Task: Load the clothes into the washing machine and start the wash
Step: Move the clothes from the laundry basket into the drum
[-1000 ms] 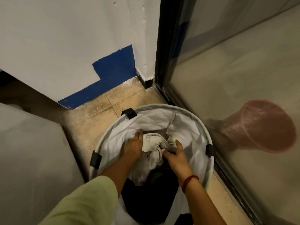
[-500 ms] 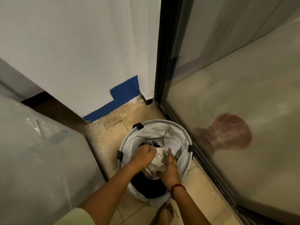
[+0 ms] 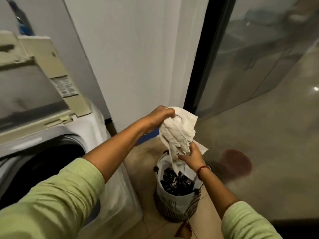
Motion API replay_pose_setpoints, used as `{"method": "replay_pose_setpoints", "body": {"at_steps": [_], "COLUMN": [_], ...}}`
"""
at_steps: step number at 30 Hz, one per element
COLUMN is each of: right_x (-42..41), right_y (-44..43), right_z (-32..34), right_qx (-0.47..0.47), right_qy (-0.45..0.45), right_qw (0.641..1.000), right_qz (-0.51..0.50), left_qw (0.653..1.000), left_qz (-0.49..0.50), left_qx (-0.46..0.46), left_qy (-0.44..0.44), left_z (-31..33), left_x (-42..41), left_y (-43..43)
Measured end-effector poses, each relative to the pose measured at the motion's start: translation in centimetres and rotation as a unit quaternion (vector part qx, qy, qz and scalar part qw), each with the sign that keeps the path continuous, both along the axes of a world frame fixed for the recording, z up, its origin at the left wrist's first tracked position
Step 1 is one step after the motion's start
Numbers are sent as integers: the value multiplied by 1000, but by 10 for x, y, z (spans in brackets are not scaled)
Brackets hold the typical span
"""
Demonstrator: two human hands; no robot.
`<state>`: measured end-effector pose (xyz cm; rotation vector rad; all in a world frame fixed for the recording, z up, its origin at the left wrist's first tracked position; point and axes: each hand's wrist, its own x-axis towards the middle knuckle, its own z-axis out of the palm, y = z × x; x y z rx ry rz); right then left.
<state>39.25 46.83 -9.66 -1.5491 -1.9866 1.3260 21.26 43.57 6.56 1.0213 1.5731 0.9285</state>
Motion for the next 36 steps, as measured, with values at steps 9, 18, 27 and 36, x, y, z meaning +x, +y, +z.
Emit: {"method": "replay_pose_setpoints", "body": {"at_steps": [9, 18, 27, 36], "right_x": [-66, -205, -299, -365], "right_y": [-15, -106, -195, -291], "right_z": [150, 259, 258, 208], "right_qx": [285, 64, 92, 115], "right_qy": [-48, 276, -65, 108], "right_qw": [956, 956, 900, 873], "right_qz": [-44, 74, 421, 462], "left_qw": [962, 929, 855, 793], "left_qz": [23, 175, 447, 226], "left_qx": [139, 75, 189, -53], "left_qy": [235, 317, 184, 564], "left_z": [109, 109, 126, 98], "left_x": [-133, -261, -291, -263], "left_y": [-140, -286, -370, -371]}}
